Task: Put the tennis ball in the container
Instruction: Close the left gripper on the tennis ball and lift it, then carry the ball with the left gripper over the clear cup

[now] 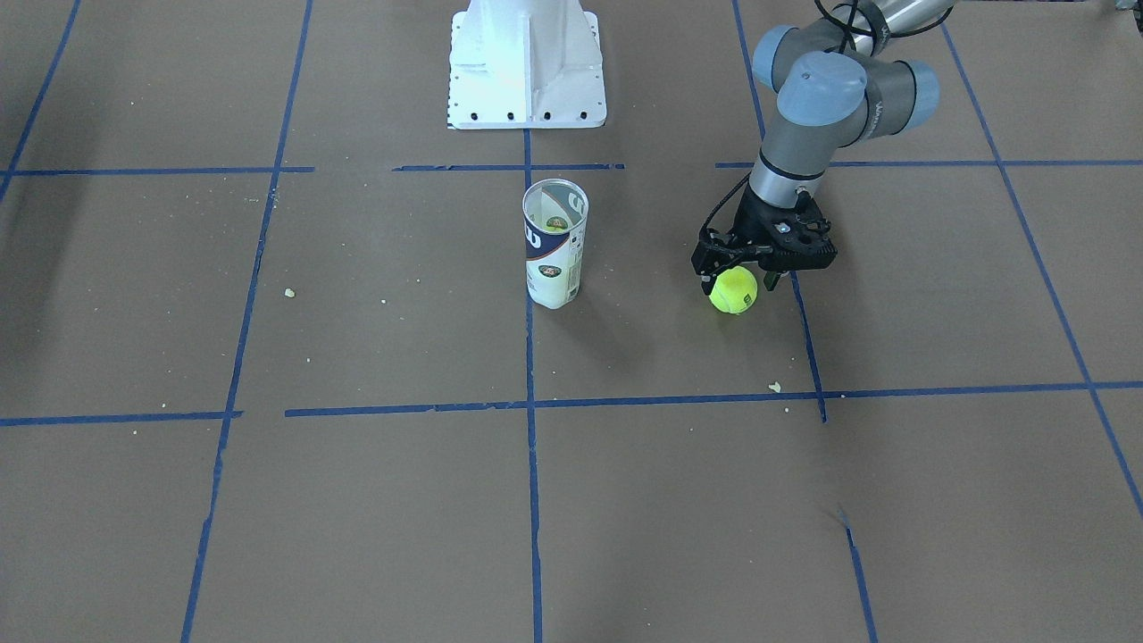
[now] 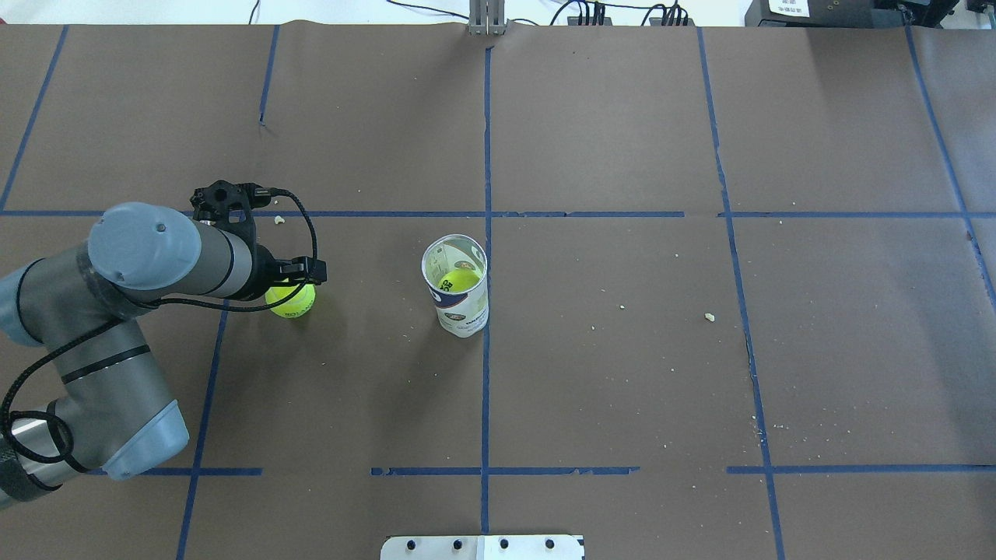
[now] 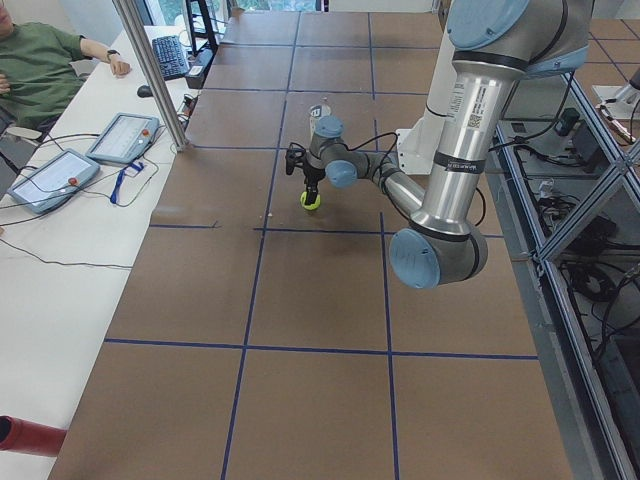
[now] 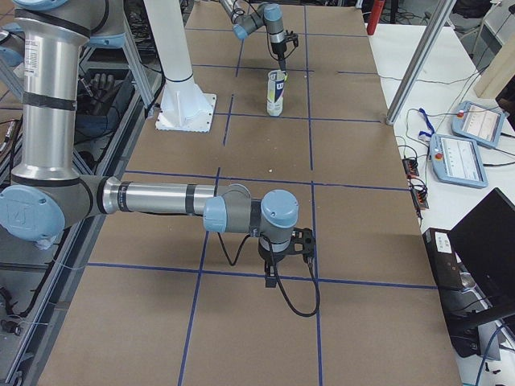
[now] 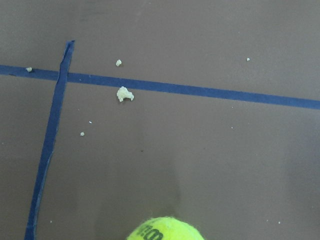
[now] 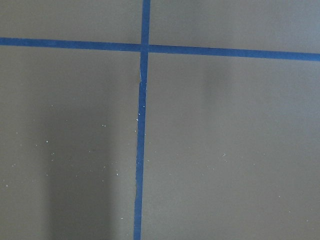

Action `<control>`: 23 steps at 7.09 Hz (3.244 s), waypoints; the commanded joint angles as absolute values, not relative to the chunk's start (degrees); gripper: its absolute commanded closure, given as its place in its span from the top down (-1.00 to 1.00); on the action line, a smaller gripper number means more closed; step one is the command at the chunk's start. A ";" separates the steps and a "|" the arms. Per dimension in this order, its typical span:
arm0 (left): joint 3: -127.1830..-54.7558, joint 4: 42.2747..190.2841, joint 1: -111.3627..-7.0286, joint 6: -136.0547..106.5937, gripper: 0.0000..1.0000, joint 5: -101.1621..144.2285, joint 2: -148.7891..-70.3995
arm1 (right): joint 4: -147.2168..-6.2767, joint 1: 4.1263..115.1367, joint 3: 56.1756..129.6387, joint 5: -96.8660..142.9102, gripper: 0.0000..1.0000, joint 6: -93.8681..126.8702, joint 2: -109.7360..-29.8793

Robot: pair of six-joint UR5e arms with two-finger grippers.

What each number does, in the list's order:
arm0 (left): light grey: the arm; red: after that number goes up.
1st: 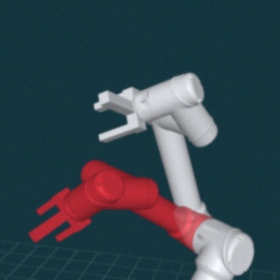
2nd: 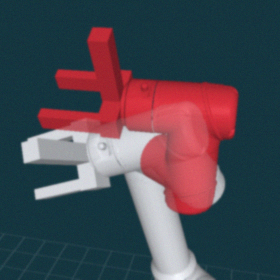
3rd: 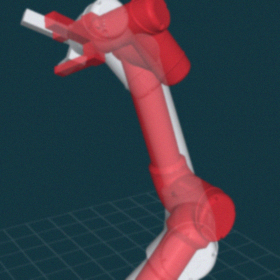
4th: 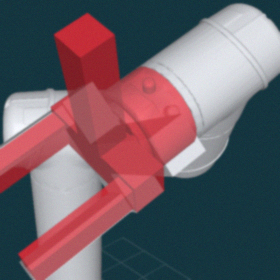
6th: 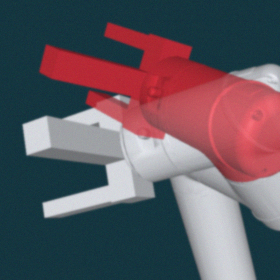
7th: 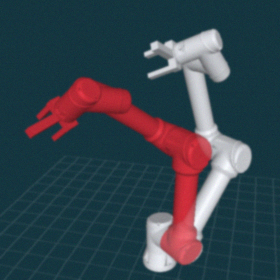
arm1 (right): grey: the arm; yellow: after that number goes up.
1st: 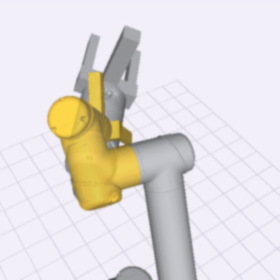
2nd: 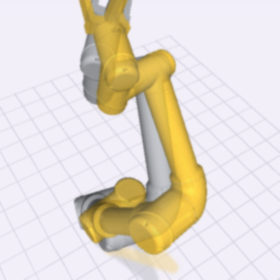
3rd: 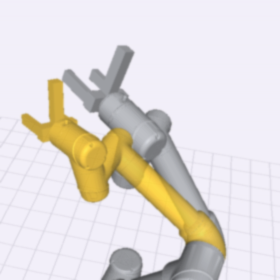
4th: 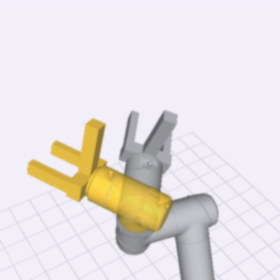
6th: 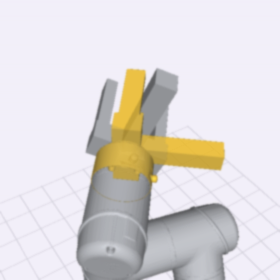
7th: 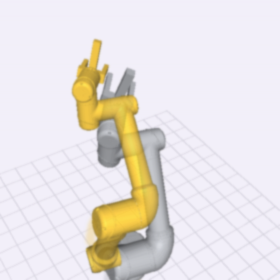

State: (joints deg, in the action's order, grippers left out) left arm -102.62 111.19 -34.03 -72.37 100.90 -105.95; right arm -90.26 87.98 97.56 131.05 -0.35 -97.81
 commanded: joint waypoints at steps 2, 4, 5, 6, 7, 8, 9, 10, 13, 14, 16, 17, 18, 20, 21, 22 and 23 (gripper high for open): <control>-100.99 111.18 -31.82 -72.86 1.00 98.53 -105.91 | -90.26 87.98 97.56 131.04 1.00 -0.35 -97.82; -99.94 111.09 -31.64 -73.47 0.78 98.70 -106.26 | -90.26 87.98 97.56 131.04 1.00 -0.35 -97.82; -99.93 111.01 -31.64 -76.17 -0.88 98.61 -106.17 | -90.26 87.98 97.56 131.04 1.00 -0.35 -97.82; -100.63 110.92 -31.64 -76.98 -1.00 98.61 -105.91 | -90.26 87.98 97.56 131.04 1.00 -0.35 -97.82; -101.68 110.83 -32.16 -77.08 -1.00 98.79 -106.00 | -90.26 87.98 97.56 131.04 1.00 -0.35 -97.82; -105.00 108.22 -32.52 -76.91 -1.00 98.88 -105.47 | -90.26 87.98 97.56 131.04 1.00 -0.35 -97.82; -111.55 100.71 -32.78 -76.03 -1.00 99.14 -105.90 | -90.26 87.98 97.56 131.04 1.00 -0.35 -97.82; -117.97 92.89 -34.96 -75.94 -1.00 99.58 -106.95 | -90.26 87.98 97.56 131.04 1.00 -0.35 -97.82; -122.70 69.77 -39.12 -77.16 -1.00 107.91 -124.12 | -90.26 87.98 97.56 131.04 1.00 -0.35 -97.82; -120.78 66.83 -38.94 -79.52 -1.00 109.84 -129.32 | -90.26 87.98 97.56 131.04 1.00 -0.35 -97.74; -109.82 66.53 -38.24 -83.75 -1.00 111.17 -140.31 | -90.26 87.98 97.56 131.04 1.00 -0.35 -97.82; -105.60 65.92 -37.80 -84.98 -1.00 111.36 -144.28 | -90.26 87.98 97.56 131.04 1.00 -0.35 -97.82; -104.25 65.83 -36.23 -85.77 -1.00 111.27 -145.53 | -90.26 87.98 97.56 131.04 1.00 -0.35 -97.82; -104.15 65.83 -33.50 -85.78 -1.00 111.01 -144.76 | -90.26 87.98 97.56 131.04 1.00 -0.35 -97.74; -104.15 65.92 -33.05 -85.78 -0.97 110.92 -144.67 | -90.26 87.98 97.56 131.04 1.00 -0.35 -97.82; -104.59 65.92 -32.79 -85.61 -0.79 110.74 -143.71 | -90.26 87.98 97.56 131.04 1.00 -0.35 -97.82; -104.94 66.00 -32.87 -85.61 -0.26 110.74 -143.44 | -90.26 87.98 97.56 131.04 1.00 -0.35 -97.74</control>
State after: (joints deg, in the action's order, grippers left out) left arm -104.54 65.93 -33.01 -85.66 110.82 -143.97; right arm -90.26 87.98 97.56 131.05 -0.35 -97.79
